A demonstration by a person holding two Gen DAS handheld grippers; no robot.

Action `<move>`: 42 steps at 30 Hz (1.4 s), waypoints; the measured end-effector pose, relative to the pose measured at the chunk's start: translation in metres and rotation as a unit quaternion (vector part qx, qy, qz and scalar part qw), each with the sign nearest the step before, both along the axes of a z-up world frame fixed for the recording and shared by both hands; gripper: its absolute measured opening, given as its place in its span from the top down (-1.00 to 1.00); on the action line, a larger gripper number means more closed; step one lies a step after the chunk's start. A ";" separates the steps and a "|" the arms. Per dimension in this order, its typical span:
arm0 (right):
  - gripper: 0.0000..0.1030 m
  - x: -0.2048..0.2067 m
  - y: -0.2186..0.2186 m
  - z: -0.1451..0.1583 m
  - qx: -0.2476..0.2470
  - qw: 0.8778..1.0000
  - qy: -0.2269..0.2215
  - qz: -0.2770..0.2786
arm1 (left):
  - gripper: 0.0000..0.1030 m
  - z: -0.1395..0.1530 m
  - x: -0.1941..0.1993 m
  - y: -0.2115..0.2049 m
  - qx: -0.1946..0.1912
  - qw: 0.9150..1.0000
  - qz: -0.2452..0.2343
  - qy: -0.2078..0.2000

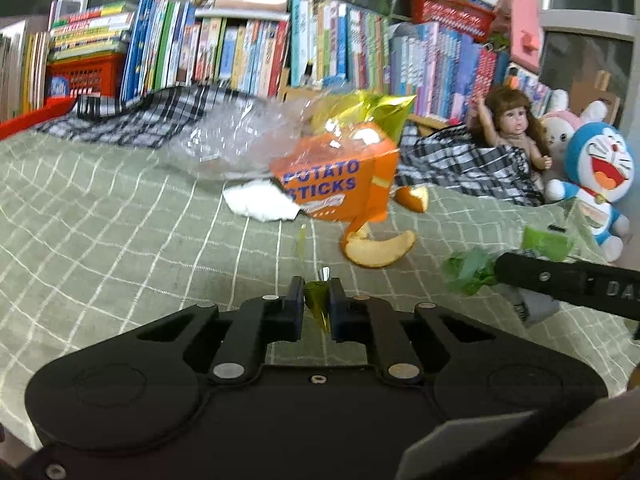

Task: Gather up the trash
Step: 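Carry both held scraps over the bed edge down into the bin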

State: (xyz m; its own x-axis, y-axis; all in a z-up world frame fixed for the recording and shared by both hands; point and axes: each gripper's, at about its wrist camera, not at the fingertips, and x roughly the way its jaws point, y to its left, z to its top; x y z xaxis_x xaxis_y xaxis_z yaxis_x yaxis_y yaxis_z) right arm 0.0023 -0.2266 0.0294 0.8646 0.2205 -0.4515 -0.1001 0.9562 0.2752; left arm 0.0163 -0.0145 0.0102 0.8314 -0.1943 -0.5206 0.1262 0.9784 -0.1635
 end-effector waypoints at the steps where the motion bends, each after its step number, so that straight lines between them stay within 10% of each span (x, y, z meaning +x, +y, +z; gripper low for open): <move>1: 0.05 -0.003 0.001 0.000 0.002 1.000 0.000 0.002 | 0.78 0.003 -0.005 0.001 -0.001 1.000 -0.004 -0.004; 42: 0.14 -0.150 0.029 -0.041 -0.003 0.996 0.049 0.071 | 0.78 -0.017 -0.169 0.038 0.009 0.996 -0.068 0.056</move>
